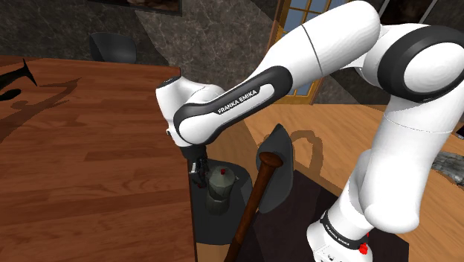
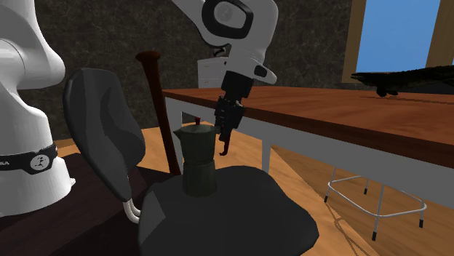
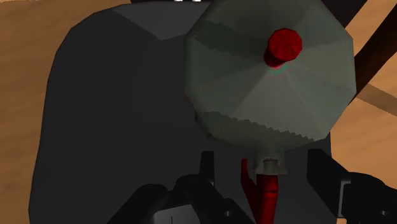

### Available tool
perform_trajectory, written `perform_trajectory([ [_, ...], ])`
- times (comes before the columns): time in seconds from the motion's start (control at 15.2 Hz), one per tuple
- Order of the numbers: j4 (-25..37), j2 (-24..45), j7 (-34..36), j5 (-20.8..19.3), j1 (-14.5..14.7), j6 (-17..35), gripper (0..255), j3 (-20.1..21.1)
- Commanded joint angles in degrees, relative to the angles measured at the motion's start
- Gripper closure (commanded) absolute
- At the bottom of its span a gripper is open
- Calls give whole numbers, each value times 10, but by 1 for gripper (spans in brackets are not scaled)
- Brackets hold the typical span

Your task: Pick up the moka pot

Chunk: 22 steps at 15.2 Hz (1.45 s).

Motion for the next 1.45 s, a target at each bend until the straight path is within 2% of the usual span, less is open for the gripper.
perform_trajectory([
  [0.0, -3, 7, 3, 0, 2, 10, 255, 2],
  [0.26, -5, 4, -1, 0, 0, 8, 255, 0],
  [1.25, 44, -54, -14, 17, -4, -97, 255, 3],
  [1.39, 45, -55, -14, 17, -4, -98, 255, 3],
])
